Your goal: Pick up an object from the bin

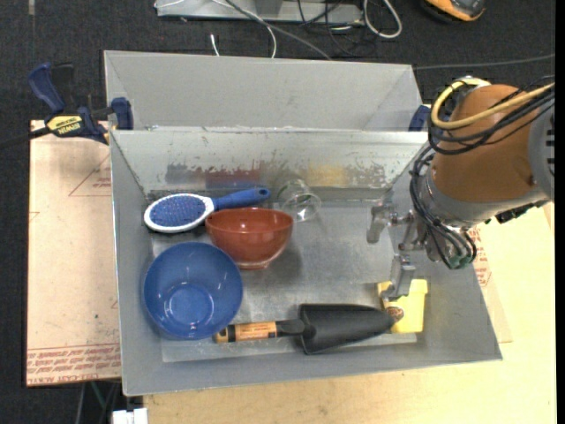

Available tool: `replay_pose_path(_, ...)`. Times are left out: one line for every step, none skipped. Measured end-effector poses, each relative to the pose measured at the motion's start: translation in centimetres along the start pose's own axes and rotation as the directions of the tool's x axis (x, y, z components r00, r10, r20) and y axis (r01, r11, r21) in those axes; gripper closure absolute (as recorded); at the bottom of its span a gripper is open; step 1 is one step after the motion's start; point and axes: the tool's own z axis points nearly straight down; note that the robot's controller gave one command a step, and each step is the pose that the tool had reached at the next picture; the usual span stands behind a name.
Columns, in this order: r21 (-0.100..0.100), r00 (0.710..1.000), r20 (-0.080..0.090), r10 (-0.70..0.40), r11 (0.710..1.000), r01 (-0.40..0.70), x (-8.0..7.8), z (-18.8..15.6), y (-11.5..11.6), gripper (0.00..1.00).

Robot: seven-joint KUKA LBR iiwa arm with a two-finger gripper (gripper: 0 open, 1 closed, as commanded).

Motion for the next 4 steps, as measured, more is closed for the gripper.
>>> replay_pose_path(0.000,1.000,0.000,0.000,1.000,0.000,0.0,0.0,0.0,0.00)
replay_pose_path(-0.003,0.995,-0.007,-0.097,0.995,0.097,3.0,7.3,2.4,0.00)
replay_pose_path(-0.001,1.000,0.010,0.000,1.000,0.000,4.1,5.6,5.8,0.00)
replay_pose_path(0.001,1.000,0.018,-0.010,1.000,0.010,4.0,7.2,5.6,0.00)
